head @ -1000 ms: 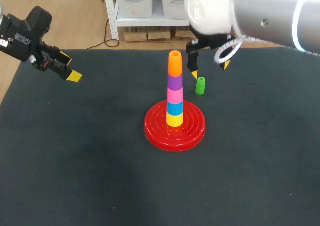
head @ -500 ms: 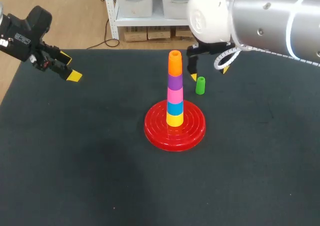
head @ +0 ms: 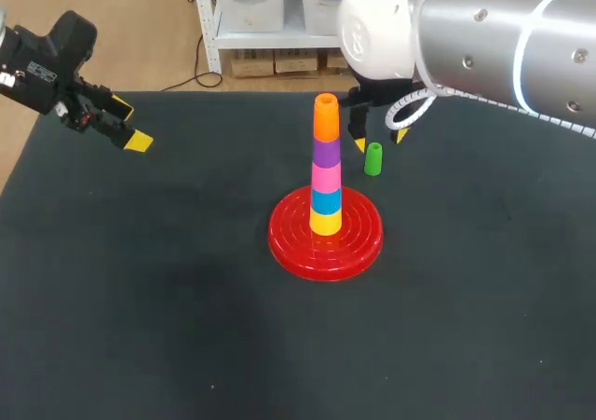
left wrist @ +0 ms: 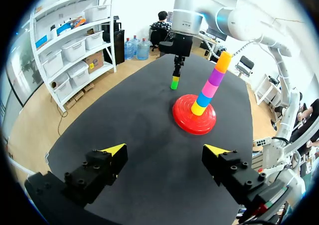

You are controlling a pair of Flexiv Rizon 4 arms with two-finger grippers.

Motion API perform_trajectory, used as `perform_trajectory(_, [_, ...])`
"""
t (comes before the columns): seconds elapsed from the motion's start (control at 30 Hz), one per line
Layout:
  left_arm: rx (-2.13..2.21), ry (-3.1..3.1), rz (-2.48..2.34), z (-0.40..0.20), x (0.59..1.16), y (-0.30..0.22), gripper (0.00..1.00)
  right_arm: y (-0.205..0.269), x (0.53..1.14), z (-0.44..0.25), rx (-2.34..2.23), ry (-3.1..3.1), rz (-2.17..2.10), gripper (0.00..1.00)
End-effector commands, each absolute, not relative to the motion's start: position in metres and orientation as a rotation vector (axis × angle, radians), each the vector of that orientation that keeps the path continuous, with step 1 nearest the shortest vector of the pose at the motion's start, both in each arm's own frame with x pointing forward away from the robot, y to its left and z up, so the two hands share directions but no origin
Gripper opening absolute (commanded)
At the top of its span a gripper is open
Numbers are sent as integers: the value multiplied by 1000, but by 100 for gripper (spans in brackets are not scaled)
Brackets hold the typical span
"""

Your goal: Pick up and stack the cylinders on the red base in this order: pink,purple,orange,green

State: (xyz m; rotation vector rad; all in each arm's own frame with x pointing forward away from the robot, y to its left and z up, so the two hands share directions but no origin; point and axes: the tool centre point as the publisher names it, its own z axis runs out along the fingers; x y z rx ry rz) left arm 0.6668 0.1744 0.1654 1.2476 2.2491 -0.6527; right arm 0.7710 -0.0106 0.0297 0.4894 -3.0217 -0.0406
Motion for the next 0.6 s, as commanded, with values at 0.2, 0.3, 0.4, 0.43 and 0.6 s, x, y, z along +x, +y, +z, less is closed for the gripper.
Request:
perform_trajectory(0.2, [1247,2245,-653,165,666,175,100,-11,771,24,490,-3031,-45,49])
perform_trajectory(0.3, [1247,2245,-653,165,666,175,100,-11,770,22,487,-3031,-48,49])
perform_trajectory(0.4, [1247,2245,-653,165,666,175,100,-10,770,20,483,-3030,-51,49])
perform_trajectory(0.43, [1247,2245,-653,165,666,175,100,-10,769,19,484,-3030,-52,49])
perform_trajectory(0.6, [1247,2245,-653,165,666,175,100,-8,767,18,485,-3026,-54,46])
